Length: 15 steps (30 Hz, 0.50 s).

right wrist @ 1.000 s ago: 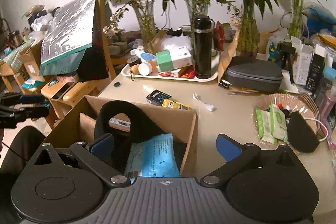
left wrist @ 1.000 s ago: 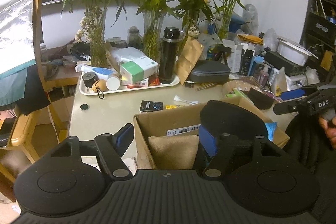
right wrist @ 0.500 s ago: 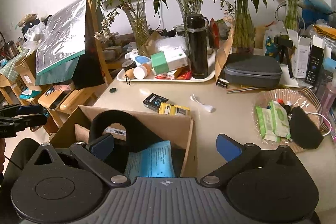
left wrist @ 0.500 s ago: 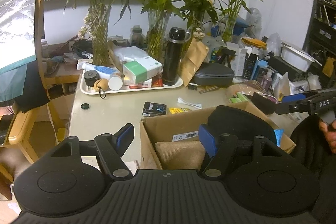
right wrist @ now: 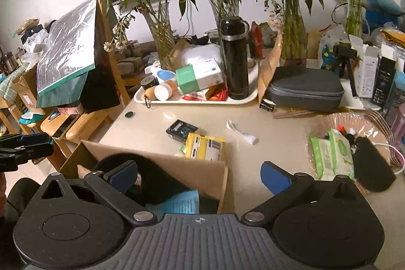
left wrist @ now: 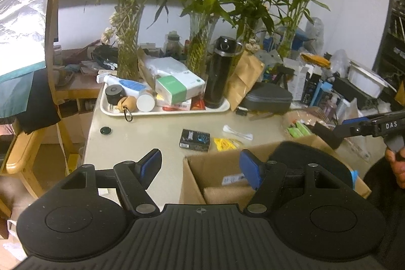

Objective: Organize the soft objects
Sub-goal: 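Move the right tool toward the white plastic strip on the table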

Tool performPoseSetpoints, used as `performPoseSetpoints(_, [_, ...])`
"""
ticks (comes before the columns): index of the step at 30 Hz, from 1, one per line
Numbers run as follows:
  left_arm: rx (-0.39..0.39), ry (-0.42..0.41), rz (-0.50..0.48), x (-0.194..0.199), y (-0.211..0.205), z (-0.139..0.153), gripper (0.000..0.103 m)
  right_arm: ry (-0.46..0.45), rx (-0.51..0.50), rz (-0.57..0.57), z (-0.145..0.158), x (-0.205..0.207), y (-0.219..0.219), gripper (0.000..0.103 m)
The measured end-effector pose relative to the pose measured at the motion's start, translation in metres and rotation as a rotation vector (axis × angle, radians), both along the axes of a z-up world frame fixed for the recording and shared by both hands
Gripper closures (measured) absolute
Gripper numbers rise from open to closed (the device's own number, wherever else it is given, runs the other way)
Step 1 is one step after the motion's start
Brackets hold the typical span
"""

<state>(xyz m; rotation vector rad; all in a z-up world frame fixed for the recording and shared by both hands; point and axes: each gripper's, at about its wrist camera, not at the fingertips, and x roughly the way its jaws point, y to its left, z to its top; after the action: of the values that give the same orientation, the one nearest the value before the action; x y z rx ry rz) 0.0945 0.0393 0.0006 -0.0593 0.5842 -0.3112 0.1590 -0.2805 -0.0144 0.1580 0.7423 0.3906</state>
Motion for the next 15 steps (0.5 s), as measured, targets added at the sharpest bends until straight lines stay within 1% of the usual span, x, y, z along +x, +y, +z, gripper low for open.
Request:
performPoseSetpoints(7, [-0.032,-0.023,0.029,0.028,0.006,0.002,0.036,-0.006,0.015,-0.005,0.001,0.029,0.001,0.000])
performPoseSetpoints(10, [-0.043,-0.025,0.038,0.040,0.009,0.003,0.036,-0.012,-0.001,-0.009,-0.001,0.044,0.000,0.000])
performPoseSetpoints(13, [-0.038,-0.043,0.048,0.055,0.012,0.001,0.036,-0.020,-0.010,-0.024,-0.009,0.059,-0.002,0.000])
performPoseSetpoints(15, [-0.040,-0.043,0.080,0.067,0.015,-0.001,0.036,-0.026,-0.003,-0.046,-0.016,0.070,-0.006,0.001])
